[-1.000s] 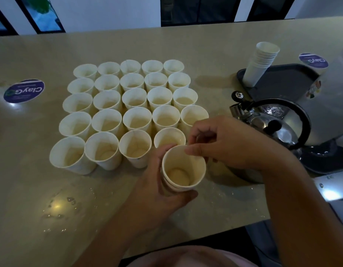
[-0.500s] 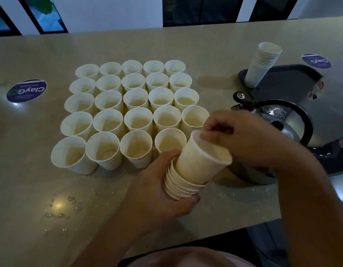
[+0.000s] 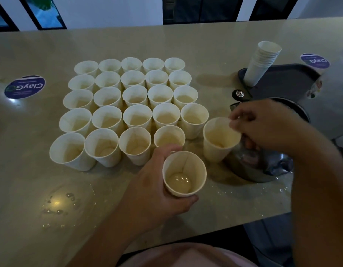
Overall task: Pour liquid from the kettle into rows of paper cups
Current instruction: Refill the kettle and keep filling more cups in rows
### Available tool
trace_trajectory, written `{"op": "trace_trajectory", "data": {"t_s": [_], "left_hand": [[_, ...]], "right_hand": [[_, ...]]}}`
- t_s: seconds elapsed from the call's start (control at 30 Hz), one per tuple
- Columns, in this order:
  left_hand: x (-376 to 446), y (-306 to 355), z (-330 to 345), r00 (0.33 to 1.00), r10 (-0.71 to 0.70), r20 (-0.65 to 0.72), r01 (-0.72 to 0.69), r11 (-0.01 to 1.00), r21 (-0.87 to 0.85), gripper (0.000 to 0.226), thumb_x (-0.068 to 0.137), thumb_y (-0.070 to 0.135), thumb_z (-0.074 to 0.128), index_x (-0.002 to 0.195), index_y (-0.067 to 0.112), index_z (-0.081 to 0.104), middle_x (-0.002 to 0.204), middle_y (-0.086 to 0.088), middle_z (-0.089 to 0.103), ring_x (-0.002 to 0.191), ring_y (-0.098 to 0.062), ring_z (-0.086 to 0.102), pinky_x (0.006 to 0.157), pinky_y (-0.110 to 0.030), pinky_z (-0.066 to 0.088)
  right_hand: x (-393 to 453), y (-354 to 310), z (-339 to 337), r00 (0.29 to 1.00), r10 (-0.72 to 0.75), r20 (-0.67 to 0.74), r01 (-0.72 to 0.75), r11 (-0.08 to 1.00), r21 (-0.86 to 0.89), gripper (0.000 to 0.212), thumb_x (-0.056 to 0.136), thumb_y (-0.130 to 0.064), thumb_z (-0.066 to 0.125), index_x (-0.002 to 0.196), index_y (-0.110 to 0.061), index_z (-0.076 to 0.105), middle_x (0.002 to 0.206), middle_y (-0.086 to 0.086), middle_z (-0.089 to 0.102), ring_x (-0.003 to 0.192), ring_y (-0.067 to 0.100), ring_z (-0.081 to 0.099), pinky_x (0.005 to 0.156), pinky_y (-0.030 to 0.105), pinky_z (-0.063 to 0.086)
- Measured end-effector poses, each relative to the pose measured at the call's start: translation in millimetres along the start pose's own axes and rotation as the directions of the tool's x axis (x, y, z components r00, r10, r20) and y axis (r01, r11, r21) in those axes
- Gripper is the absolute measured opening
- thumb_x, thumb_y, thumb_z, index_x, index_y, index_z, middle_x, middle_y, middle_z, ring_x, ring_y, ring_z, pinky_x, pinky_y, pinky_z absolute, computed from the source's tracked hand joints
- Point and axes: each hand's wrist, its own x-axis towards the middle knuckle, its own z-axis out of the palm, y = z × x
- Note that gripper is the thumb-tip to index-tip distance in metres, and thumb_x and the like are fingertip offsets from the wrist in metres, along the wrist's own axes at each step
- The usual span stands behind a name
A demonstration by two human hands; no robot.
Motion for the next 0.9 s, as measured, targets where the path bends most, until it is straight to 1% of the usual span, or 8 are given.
{"op": "trace_trajectory", "data": {"t_s": [0.17,0.3,0.47,0.53,0.63,0.7,0.8,0.9], "left_hand": [[0,-2,0,1.0,-0.014,0.021,0.014,1.0,0.016,0.102,0.059,0.047,0.092,0.129,0.068,0.022,0.125,0.039,0.043,0.116,0.007,0.049,0.086,-0.012,0.045],[0,-1,0,0.999,-0.035,0.026,0.035,0.999,0.003,0.105,0.058,0.045,0.093,0.132,0.066,0.021,0.126,0.039,0.042,0.118,0.006,0.049,0.084,-0.008,0.045],[0,2,-3,0.999,-0.034,0.042,0.034,0.999,0.016,0.108,0.055,0.051,0.093,0.134,0.065,0.02,0.129,0.039,0.043,0.121,0.007,0.048,0.086,-0.005,0.041],[-1,8,-9,0.999,-0.029,0.044,0.032,0.998,-0.058,0.102,0.056,0.059,0.088,0.135,0.065,0.023,0.131,0.035,0.046,0.123,0.003,0.049,0.089,-0.012,0.043],[8,24,-22,1.0,0.014,-0.02,-0.018,0.972,-0.233,0.079,0.064,0.07,0.073,0.132,0.062,0.033,0.131,0.021,0.056,0.124,-0.01,0.054,0.091,-0.023,0.046],[23,35,-33,0.996,0.038,-0.087,-0.061,0.957,-0.285,0.058,0.076,0.06,0.066,0.129,0.053,0.045,0.123,0.014,0.063,0.12,-0.015,0.057,0.091,-0.025,0.048],[55,51,-43,0.994,0.037,-0.106,-0.05,0.991,-0.12,0.032,0.091,0.043,0.063,0.123,0.041,0.058,0.11,0.022,0.066,0.108,0.001,0.061,0.083,-0.012,0.05],[93,63,-38,0.999,0.035,0.001,-0.035,0.997,0.075,0.022,0.097,0.034,0.061,0.118,0.038,0.066,0.104,0.027,0.067,0.098,0.013,0.059,0.075,-0.005,0.048]], "right_hand": [[12,1,26,0.992,0.065,0.11,-0.065,0.998,-0.007,0.005,0.101,-0.022,0.059,0.102,-0.023,0.064,0.06,0.005,0.071,0.05,0.017,0.068,0.05,0.028,0.056],[19,-1,36,0.99,0.083,0.112,-0.085,0.996,0.016,0.005,0.101,-0.02,0.058,0.104,-0.022,0.062,0.059,0.003,0.069,0.043,0.008,0.063,0.044,0.02,0.047],[23,-1,44,0.985,0.111,0.131,-0.122,0.989,0.083,0.011,0.099,-0.028,0.062,0.109,-0.024,0.063,0.069,0.003,0.073,0.055,0.014,0.071,0.056,0.028,0.055],[19,-2,39,0.988,0.104,0.117,-0.118,0.986,0.12,0.015,0.098,-0.034,0.063,0.112,-0.029,0.063,0.077,0.002,0.074,0.061,0.015,0.072,0.061,0.032,0.059],[9,0,26,0.991,0.032,-0.126,-0.017,0.993,0.117,0.013,0.097,-0.031,0.063,0.109,-0.034,0.066,0.087,-0.007,0.071,0.073,0.008,0.069,0.069,0.028,0.055],[4,4,17,0.903,-0.027,-0.429,0.093,0.987,0.133,0.009,0.096,-0.034,0.064,0.104,-0.035,0.069,0.088,-0.016,0.069,0.08,0.0,0.064,0.073,0.022,0.051],[0,16,7,0.674,-0.045,-0.738,0.218,0.966,0.14,0.016,0.096,-0.036,0.063,0.108,-0.028,0.069,0.095,-0.014,0.067,0.081,-0.011,0.06,0.079,0.009,0.047],[4,35,2,0.594,0.04,-0.803,0.152,0.975,0.162,0.02,0.094,-0.04,0.059,0.105,-0.026,0.069,0.102,-0.004,0.068,0.091,0.006,0.062,0.079,0.009,0.041]]}}
